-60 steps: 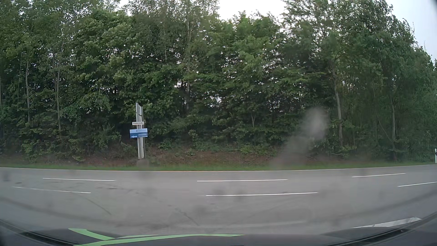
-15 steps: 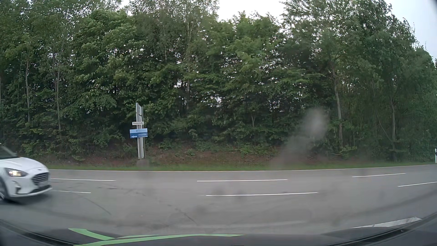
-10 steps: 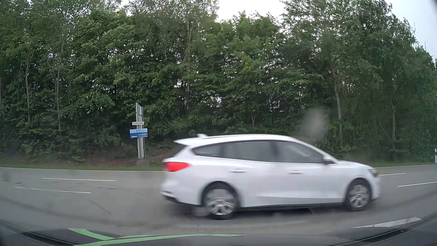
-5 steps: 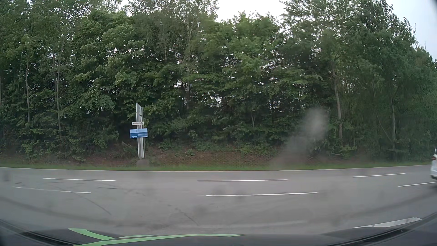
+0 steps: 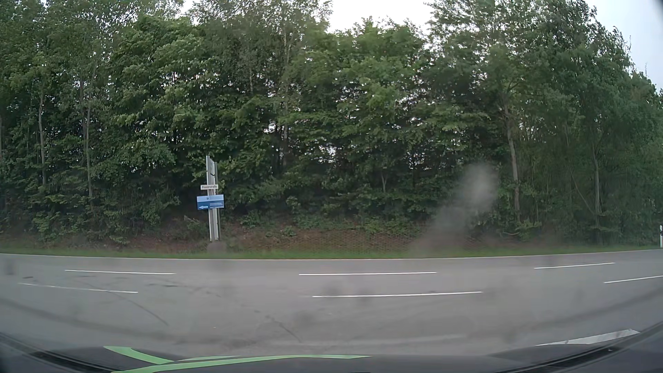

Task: Follow the waypoints while adhering to traffic rules and regulations

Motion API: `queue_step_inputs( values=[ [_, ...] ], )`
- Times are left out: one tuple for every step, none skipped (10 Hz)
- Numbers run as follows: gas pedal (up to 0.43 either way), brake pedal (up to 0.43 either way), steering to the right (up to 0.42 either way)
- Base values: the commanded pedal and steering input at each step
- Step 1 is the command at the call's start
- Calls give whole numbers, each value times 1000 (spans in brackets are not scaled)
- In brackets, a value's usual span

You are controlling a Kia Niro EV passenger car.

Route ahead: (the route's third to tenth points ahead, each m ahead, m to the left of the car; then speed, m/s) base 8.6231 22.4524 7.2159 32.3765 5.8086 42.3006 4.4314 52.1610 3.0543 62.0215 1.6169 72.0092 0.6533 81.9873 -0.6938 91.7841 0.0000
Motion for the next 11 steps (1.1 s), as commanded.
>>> queue_step_inputs(
  values=[
    [0,0,-85],
    [0,0,-86],
    [0,0,-85],
    [0,0,-84],
    [28,0,-84],
    [150,0,-84],
    [220,0,-86],
    [268,0,-91],
    [280,0,-100],
    [287,0,-115],
    [299,0,-128]
  ],
)
